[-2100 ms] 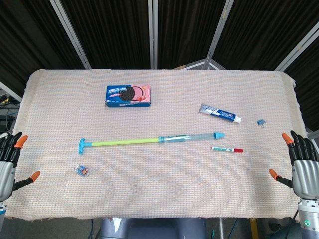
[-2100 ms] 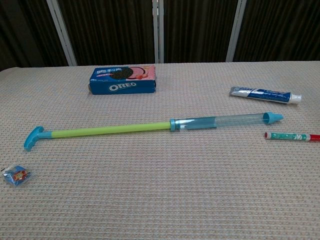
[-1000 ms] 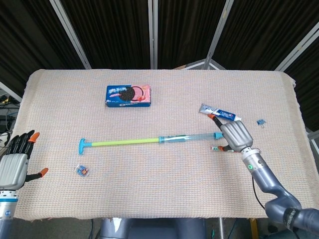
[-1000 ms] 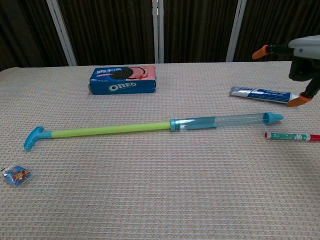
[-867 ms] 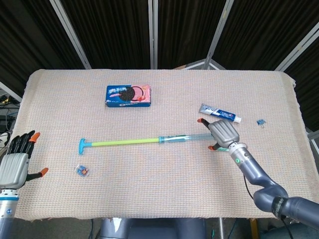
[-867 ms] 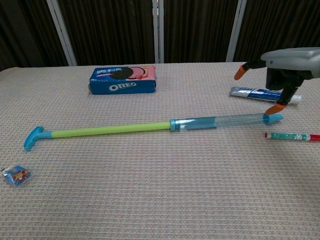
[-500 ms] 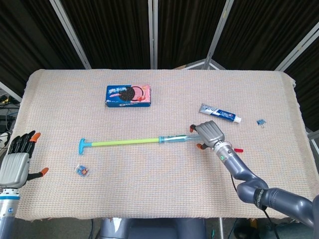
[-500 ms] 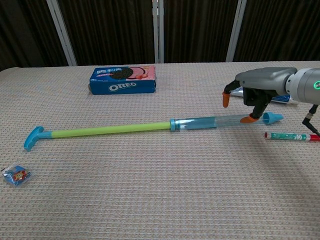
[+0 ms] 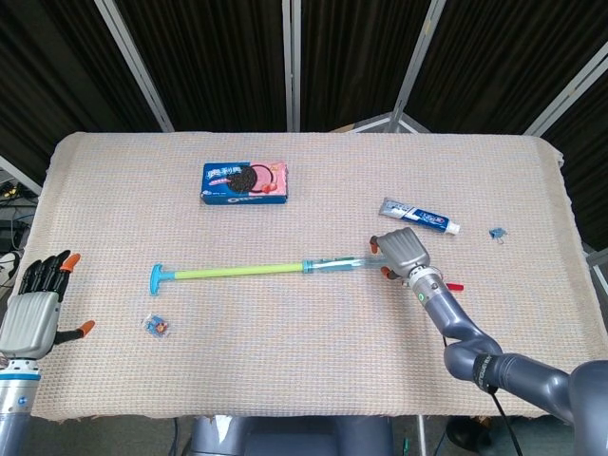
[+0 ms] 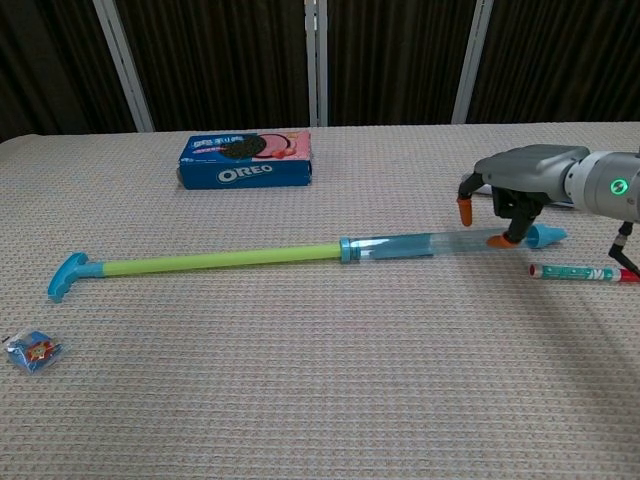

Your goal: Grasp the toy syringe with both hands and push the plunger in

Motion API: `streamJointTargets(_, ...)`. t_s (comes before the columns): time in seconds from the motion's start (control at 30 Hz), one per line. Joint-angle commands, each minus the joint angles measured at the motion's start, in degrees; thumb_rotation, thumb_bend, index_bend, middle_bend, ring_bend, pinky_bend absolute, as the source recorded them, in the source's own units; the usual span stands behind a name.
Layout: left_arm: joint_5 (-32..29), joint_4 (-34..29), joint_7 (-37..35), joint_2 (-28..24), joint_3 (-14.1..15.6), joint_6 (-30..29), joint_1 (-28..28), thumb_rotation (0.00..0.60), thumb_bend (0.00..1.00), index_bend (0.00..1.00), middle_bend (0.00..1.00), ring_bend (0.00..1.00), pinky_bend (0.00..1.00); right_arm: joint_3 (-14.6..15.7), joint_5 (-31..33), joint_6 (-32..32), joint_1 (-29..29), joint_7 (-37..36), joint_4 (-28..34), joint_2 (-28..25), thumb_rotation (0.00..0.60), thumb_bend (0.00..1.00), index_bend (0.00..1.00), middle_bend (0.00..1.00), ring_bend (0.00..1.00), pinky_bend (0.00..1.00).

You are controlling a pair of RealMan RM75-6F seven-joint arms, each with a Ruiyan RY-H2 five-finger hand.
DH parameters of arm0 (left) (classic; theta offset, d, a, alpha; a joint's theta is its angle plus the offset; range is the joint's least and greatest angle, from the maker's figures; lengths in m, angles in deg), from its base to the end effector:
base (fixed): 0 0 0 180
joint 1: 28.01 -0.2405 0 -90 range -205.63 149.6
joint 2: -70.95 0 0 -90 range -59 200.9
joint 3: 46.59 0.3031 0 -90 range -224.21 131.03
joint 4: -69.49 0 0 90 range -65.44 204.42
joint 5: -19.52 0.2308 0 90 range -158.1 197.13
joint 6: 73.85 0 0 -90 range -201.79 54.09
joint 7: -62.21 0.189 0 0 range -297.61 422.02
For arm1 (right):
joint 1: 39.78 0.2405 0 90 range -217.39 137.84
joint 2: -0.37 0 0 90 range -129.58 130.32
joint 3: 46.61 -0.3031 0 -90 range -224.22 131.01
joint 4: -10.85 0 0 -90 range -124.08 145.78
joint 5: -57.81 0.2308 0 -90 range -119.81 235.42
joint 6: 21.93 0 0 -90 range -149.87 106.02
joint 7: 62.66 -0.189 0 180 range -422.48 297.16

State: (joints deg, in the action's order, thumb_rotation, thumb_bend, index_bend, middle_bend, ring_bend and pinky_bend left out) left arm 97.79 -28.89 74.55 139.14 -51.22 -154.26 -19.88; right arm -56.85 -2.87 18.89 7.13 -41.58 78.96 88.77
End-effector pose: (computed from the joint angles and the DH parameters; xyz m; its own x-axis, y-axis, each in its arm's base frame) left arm -0.3409 0.2540 0.1213 0.4134 0.0653 0.9082 0.9083 0.0407 -0.4163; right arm -0.2267 -0.4819 -0.0455 0.6424 -0.3034 0.7037 -0.7621 -0.3497 0.5449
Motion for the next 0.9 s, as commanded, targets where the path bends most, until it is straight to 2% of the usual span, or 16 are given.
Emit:
streamJointTargets(0.03, -0.1, 0.0, 0.3, 0.1, 0.1, 0.1, 0.1, 0.6, 0.0, 0.0, 0.0, 0.0, 0.0, 0.5, -0.1, 0.7, 0.2, 0.6, -1.5, 1.1, 0.6, 0.25, 0.43, 1.0, 1.0, 1.0)
streamJointTargets(0.33, -0.8, 0.2, 0.9, 0.5, 0.0, 0.4, 0.4, 0.6, 0.0, 0.0, 0.0, 0.0, 0.0, 1.6, -1.3, 0.9, 0.6, 0.3, -6.0, 3.8, 0.6, 0.25, 0.45, 1.0, 1.0, 1.0)
streamJointTargets(0.53, -1.2, 0.5, 1.0, 0.7, 0.0, 0.7, 0.6, 0.6, 0.0, 0.0, 0.0, 0.0, 0.0, 1.9, -2.1, 0.8, 0.7, -0.7, -7.6, 4.6, 0.6, 0.29, 0.55, 1.0, 1.0, 1.0)
streamJointTargets(0.67, -1.3, 0.4, 1.1, 0.8, 0.0, 1.0, 0.8, 0.6, 0.0, 0.0, 0.0, 0.0, 0.0, 2.0, -2.0, 0.5, 0.6, -1.0, -7.4, 4.2, 0.6, 0.34, 0.6, 1.0, 1.0, 1.0)
streamJointTargets(0.8, -1.3, 0.5, 0.9, 0.8, -0.1, 1.5, 1.3, 0.6, 0.0, 0.0, 0.0, 0.0, 0.0, 1.9, -1.8, 1.2, 0.0, -1.1, -5.4, 2.9, 0.6, 0.37, 0.61, 1.0, 1.0, 1.0)
streamJointTargets(0.83, -1.3, 0.5, 0.9, 0.8, -0.2, 1.6, 1.4, 0.6, 0.0, 0.0, 0.03, 0.01, 0.01, 1.8, -1.6, 1.4, -0.1, -1.1, -4.7, 2.5, 0.6, 0.37, 0.61, 1.0, 1.0, 1.0)
streamJointTargets(0.9, -1.2, 0.6, 0.9, 1.1, -0.6, 1.9, 2.0, 0.6, 0.0, 0.0, 0.23, 0.18, 0.14, 1.8, -1.0, 1.7, -0.4, -0.8, -3.0, 1.4, 0.6, 0.37, 0.61, 1.0, 1.0, 1.0)
